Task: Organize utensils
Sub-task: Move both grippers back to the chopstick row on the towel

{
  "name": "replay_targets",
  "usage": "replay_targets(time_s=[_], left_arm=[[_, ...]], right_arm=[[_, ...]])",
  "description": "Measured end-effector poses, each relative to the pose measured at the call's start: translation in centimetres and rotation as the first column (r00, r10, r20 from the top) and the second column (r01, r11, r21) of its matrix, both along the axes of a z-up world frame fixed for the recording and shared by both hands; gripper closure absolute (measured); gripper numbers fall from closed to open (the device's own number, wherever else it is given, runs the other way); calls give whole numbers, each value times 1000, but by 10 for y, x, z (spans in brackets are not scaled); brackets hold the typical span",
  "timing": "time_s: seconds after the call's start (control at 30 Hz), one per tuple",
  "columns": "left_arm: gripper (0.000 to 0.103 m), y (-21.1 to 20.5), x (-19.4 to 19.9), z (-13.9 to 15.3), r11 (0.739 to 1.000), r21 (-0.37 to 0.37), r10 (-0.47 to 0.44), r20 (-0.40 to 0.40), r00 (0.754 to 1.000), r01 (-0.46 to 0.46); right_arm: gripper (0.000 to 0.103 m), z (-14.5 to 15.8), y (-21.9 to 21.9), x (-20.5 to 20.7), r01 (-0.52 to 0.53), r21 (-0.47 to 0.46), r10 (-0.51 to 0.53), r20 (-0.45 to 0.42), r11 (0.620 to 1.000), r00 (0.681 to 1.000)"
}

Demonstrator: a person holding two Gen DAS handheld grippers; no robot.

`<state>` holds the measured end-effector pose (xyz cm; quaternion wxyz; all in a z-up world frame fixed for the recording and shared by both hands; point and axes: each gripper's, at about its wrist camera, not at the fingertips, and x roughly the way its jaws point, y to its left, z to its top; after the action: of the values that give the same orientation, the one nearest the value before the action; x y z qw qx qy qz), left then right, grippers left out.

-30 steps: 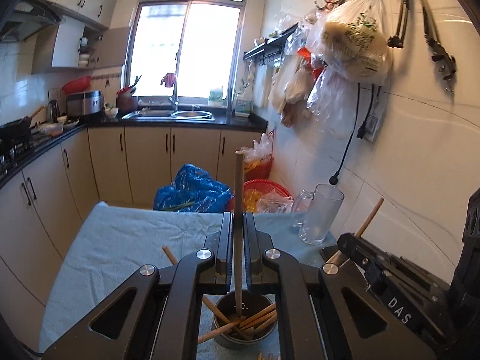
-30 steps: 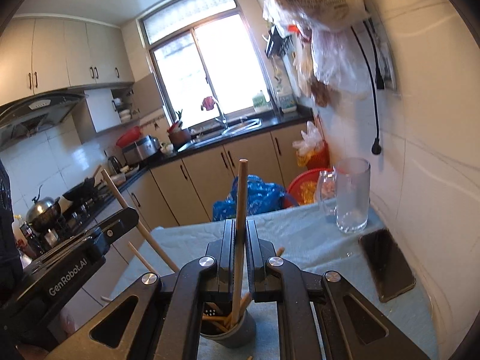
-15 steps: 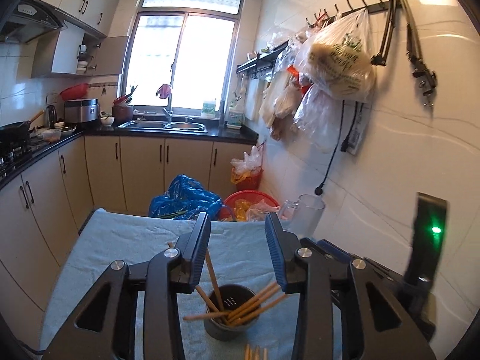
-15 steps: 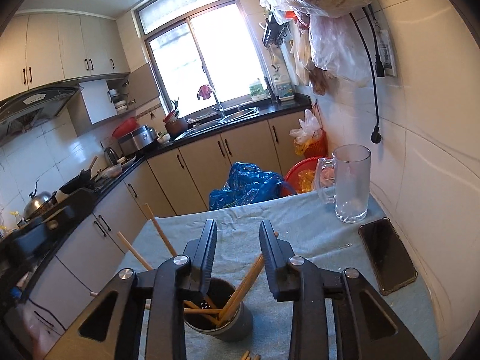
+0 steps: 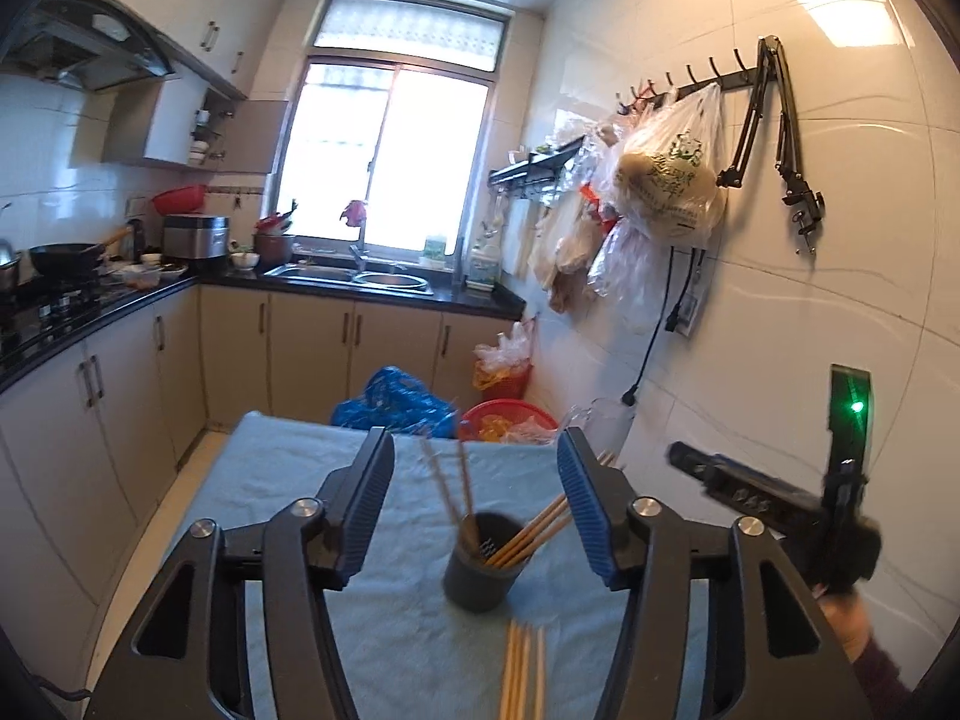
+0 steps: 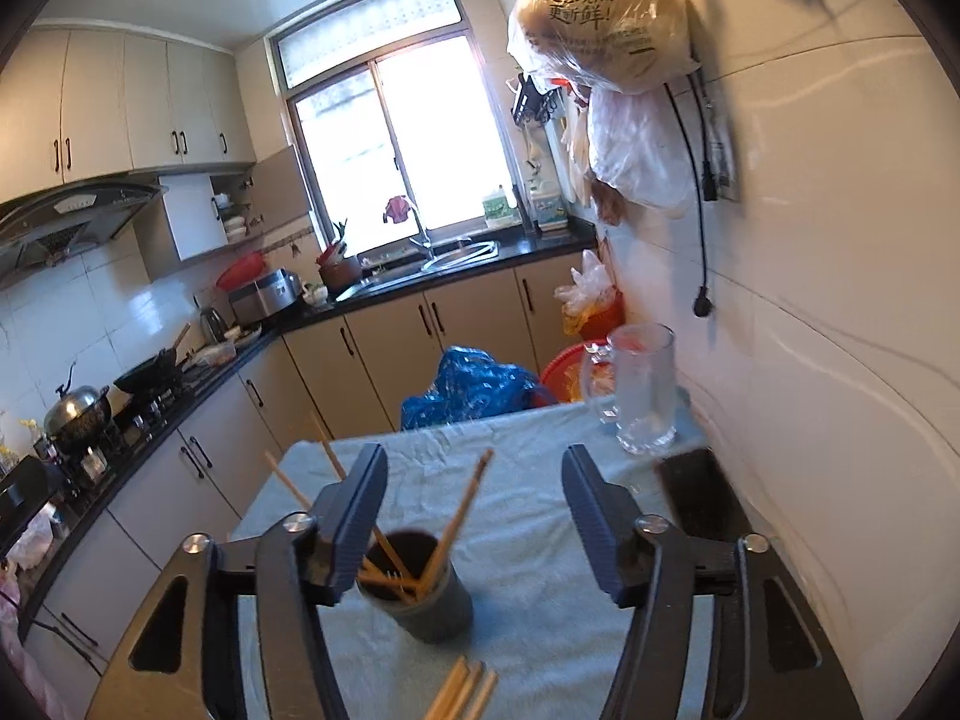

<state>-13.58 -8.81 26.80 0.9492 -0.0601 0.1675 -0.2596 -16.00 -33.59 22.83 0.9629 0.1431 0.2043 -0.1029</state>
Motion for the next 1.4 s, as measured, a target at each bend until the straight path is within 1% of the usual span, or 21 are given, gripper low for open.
replay_targets(time_s=[0.03,0.1,0.23,0.27,0.3,0.4,0.43,0.5,0.6,0.73,0.8,0.87,0.9,0.93,1.03,1.17,1.27,1.33,1.4], left_arm=[[46,6,-5,-6,1000,4,4,-8,1000,-4],[43,13,-13,-20,1000,17,5,-28,1000,-4],[43,16,-18,-61,996,88,0,-125,992,11],[43,15,-19,-73,994,109,-6,-152,988,22],[43,13,-19,-86,991,131,-14,-177,984,38],[44,2,-14,-113,978,181,-60,-247,967,107],[45,-5,-10,-125,969,200,-87,-282,955,148],[65,-17,-6,-142,952,230,-117,-329,937,200],[71,-46,0,-173,915,271,-172,-409,896,299],[79,-80,13,-202,884,300,-188,-473,860,358],[85,-94,21,-216,869,318,-187,-499,846,380],[90,-102,27,-227,861,334,-172,-517,839,383],[96,-105,30,-232,859,340,-163,-527,834,383],[99,-107,34,-236,857,343,-155,-540,827,385],[99,-107,38,-236,864,321,-163,-551,818,388],[99,-109,39,-235,859,328,-163,-552,818,393],[99,-104,41,-230,875,279,-188,-559,808,397],[99,-106,44,-230,877,259,-202,-566,799,405],[99,-110,45,-234,872,261,-206,-573,793,415]], right_arm=[[31,-3,0,-3,-1,-1,1,-10,1000,1000],[29,-17,3,-16,-2,-13,1,-61,1000,998],[29,-54,5,-32,-3,-1,3,-154,1000,988],[29,-70,5,-38,-7,21,11,-190,1000,982],[29,-79,3,-40,-7,33,14,-205,999,979],[29,-112,-1,-49,-2,78,23,-269,997,963],[29,-122,-2,-52,2,90,24,-285,996,958],[29,-140,-6,-57,13,123,26,-317,992,948],[29,-154,-8,-61,22,145,29,-340,989,940],[29,-165,-4,-62,11,152,45,-353,988,934],[29,-168,-1,-62,2,155,54,-355,988,933],[29,-169,3,-61,-3,156,59,-355,988,933],[29,-171,3,-60,-6,158,63,-357,987,932],[29,-171,4,-59,-8,162,66,-359,987,931],[29,-176,4,-58,-11,168,72,-365,986,928],[29,-183,3,-53,-11,183,81,-377,983,923],[29,-185,3,-52,-12,189,84,-377,982,922],[29,-186,3,-51,-13,189,85,-378,982,922],[29,-188,2,-50,-11,192,85,-384,981,919]])
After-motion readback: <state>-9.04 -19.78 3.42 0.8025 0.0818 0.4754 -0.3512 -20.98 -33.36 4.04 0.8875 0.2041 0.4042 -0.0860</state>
